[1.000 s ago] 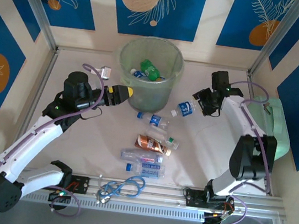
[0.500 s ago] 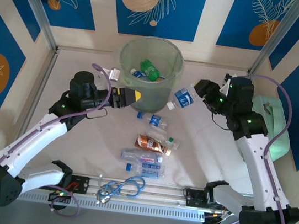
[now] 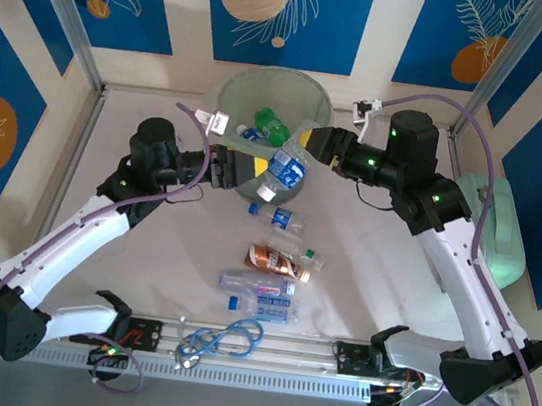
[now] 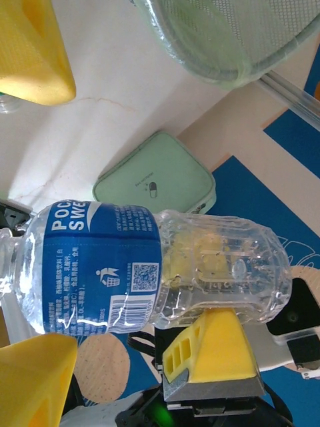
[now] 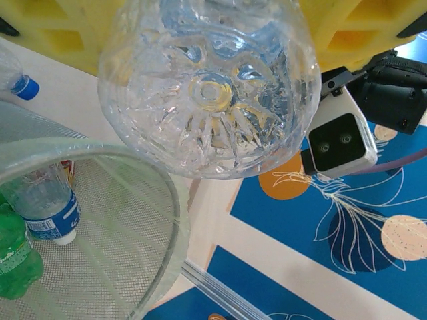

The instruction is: Put the plastic bottles in the bin

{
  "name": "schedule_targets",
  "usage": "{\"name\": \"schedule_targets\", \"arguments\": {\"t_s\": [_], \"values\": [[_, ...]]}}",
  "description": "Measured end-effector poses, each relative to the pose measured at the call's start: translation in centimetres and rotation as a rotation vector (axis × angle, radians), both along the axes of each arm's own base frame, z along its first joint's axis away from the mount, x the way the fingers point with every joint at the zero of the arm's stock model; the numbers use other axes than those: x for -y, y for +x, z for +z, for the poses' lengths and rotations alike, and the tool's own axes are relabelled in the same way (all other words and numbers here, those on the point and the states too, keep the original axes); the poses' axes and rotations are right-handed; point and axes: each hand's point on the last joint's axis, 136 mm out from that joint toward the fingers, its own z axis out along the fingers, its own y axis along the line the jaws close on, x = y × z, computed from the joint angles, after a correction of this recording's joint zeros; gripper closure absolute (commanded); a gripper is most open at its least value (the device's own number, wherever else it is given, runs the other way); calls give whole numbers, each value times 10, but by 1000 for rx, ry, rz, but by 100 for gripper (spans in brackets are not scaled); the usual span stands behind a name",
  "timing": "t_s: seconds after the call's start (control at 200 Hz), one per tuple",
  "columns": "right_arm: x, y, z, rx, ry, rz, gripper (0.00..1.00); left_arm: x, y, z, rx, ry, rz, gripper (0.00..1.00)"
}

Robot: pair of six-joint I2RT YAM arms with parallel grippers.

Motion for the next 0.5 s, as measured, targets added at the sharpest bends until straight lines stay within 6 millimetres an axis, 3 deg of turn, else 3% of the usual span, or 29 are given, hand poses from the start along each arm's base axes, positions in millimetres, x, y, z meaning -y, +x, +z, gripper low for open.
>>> {"name": "schedule_targets", "arguments": {"t_s": [0.15,0.255,0.395,0.5], "values": [[-9,28,15,5,1,-15,47,-9,-1,4,28,26,54,7],[-13,58,20,-7,-1,-45,47,-23,-5,20,82,48,125,0],[-17,100,11,-62,-11,-84,45,-47,-12,49,174,54,244,0],[-23,128,-3,-112,-22,-103,37,-62,-12,50,176,70,321,0]]}}
